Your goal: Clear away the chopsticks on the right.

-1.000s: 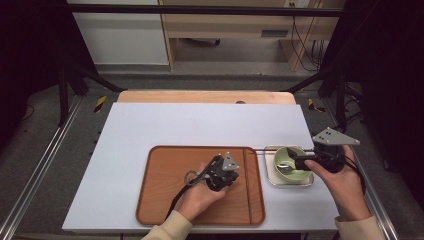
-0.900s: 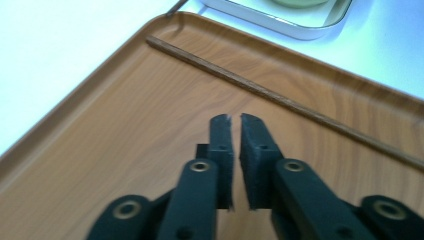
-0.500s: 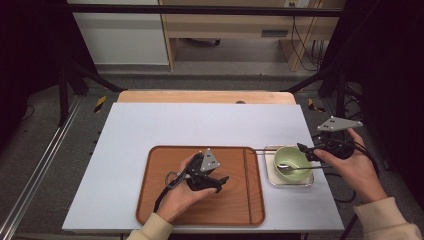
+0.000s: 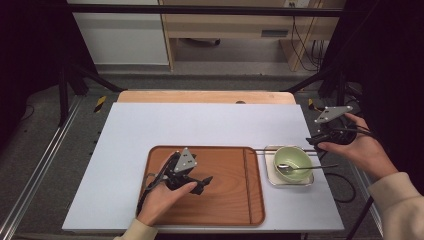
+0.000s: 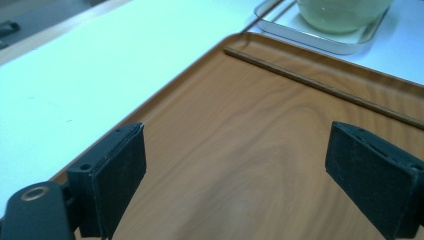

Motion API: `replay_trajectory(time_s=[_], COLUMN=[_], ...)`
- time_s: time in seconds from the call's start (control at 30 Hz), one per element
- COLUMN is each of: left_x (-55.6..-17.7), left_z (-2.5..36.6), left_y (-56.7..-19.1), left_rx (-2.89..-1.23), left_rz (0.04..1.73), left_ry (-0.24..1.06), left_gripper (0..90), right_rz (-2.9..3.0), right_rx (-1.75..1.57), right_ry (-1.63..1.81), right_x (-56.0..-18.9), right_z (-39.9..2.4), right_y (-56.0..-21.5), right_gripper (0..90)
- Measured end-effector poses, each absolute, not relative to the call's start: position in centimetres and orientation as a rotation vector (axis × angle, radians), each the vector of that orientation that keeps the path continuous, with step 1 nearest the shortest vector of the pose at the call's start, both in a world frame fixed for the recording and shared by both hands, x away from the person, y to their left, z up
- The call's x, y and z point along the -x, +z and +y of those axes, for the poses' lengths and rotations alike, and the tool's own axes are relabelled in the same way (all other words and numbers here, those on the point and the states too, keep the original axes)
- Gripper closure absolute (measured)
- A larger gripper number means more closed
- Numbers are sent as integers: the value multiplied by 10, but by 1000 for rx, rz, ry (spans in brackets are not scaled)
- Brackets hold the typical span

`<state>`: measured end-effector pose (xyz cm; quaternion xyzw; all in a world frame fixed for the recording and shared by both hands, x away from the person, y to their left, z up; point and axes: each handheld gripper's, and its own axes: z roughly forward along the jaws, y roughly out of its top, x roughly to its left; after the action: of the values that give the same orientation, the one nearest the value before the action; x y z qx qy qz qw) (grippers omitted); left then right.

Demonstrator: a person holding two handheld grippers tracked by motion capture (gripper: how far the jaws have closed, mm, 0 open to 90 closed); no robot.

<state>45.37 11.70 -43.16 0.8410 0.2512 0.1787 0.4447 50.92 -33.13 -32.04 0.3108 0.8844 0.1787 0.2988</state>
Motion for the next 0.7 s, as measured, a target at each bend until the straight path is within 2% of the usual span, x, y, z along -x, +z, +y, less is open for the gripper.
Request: replay_trajectory(time_s=[0.1, 0.2, 0.3, 0.5, 0.7], left_x=[-453, -451, -450, -446, -449], left_z=[127, 137, 143, 148, 150], left_y=[-429, -426, -422, -417, -422], left_rx=[-2076, -2061, -2048, -2039, -2054], left_rz=[638, 661, 672, 671, 689], left_ry=[468, 500, 508, 521, 520], left_gripper=[91, 96, 98, 99, 103], right_rz=[2382, 2427, 2476, 2596, 2675], right_rx=[-768, -700, -664, -611, -565], right_ry=[386, 286, 244, 97, 39], right_x=[-515, -520, -530, -547, -558], right_z=[-335, -340, -346, -350, -351], right_y=[-320, -316, -318, -351, -374], right_gripper=[316, 429, 501, 581, 624])
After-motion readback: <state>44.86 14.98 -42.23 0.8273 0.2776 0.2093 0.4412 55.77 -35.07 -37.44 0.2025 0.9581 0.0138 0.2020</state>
